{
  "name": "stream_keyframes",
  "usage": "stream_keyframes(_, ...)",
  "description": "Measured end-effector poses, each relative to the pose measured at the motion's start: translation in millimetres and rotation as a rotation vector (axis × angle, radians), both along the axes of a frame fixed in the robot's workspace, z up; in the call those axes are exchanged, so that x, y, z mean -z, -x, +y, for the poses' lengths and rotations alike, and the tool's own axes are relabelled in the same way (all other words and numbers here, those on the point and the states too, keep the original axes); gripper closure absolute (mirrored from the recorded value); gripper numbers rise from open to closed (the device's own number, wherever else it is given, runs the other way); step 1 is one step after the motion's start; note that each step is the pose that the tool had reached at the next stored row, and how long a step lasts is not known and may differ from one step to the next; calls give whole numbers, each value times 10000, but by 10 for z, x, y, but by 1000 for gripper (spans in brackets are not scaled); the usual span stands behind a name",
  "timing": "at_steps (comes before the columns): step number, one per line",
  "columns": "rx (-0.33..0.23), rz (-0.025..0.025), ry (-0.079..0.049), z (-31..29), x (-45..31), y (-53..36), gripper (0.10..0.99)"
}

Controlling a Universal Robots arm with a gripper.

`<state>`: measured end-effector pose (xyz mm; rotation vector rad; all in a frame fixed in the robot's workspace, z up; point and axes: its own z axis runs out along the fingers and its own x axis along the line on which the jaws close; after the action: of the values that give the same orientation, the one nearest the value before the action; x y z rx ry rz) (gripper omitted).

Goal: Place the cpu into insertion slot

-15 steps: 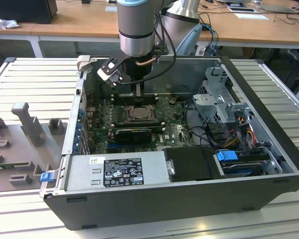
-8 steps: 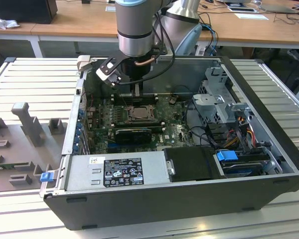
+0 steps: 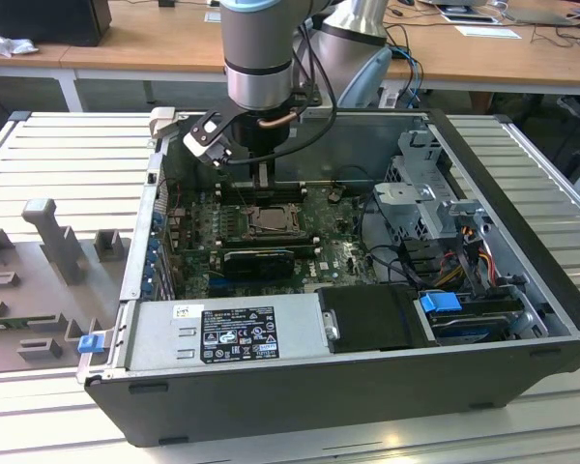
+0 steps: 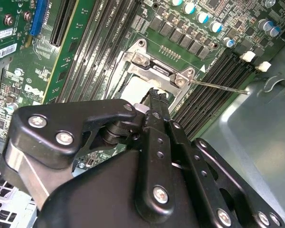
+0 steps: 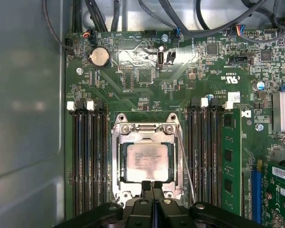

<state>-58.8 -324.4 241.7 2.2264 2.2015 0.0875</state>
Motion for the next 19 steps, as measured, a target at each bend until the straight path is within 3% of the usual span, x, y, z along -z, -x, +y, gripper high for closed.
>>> stream_keyframes(19,0,0,-5,0,2,91,980)
